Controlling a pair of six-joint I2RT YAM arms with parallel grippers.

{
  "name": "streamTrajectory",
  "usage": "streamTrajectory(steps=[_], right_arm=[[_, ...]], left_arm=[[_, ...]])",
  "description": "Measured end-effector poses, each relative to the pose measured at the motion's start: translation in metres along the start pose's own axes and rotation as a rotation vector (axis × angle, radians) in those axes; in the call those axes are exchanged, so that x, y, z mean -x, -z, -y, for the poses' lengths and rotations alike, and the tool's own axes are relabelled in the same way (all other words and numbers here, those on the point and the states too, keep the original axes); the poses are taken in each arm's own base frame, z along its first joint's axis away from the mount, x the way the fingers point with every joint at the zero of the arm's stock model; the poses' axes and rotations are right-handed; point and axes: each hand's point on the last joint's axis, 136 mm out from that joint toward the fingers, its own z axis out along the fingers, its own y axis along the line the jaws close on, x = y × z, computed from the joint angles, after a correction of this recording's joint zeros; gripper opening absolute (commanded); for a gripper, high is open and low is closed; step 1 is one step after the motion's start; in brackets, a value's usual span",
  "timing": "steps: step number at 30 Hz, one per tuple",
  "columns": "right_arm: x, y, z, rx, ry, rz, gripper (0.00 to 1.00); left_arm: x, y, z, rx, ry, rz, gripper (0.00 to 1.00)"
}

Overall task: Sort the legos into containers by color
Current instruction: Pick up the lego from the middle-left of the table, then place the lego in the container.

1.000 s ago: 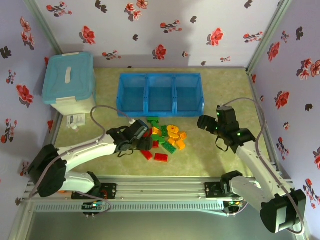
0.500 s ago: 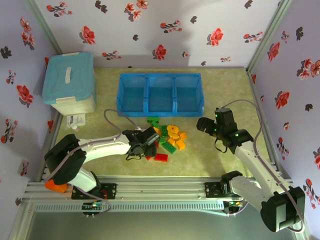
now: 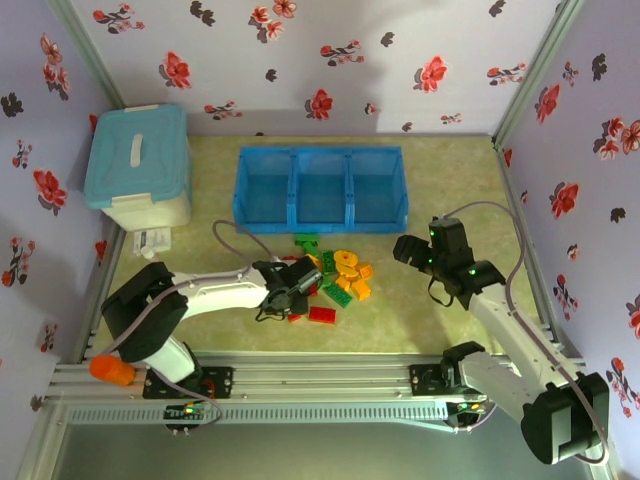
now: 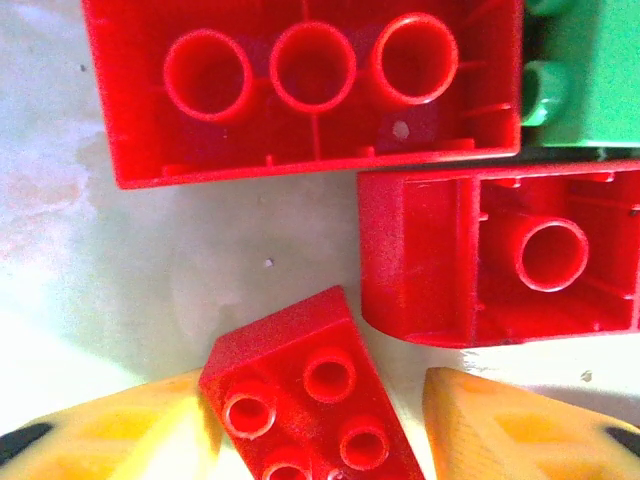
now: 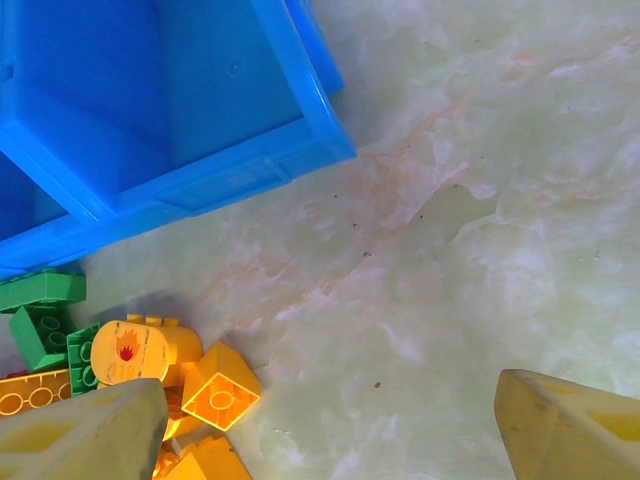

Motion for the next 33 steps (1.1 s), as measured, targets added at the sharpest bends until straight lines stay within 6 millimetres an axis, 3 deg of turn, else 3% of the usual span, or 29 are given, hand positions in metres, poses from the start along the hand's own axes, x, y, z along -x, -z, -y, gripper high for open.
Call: streamTrajectory(steps=[6,12,16,23,29,33], right_arm=[[-0.002,0.0,0.002,-0.004,-0.003,0.001,0.86],[-0.001,0.0,0.002,0.0,-0.004,0.008,0.86],[-0.002,0.0,0.002,0.002,-0.004,0.01,0.86],[-0.002,0.0,0.002,0.005,-0.004,0.013,0.86],[-0.002,0.0,0.001,0.011,-0.004,0.013,0.85],[-0.003,0.0,0.0,0.015,-0.004,0.01,0.85]], left_arm=[[-0.001,0.001,-0.002,0.008,0.008,0.0,0.28],[0.0,0.01,-0.008,0.021,0.003,0.012,0.27],[0.01,0.032,-0.012,0.027,-0.001,0.056,0.27],[0.065,0.086,-0.012,-0.044,0.037,0.192,0.27],[0.121,0.114,-0.028,-0.047,0.089,0.285,0.27],[0.157,0.123,-0.037,-0.035,0.107,0.324,0.27]])
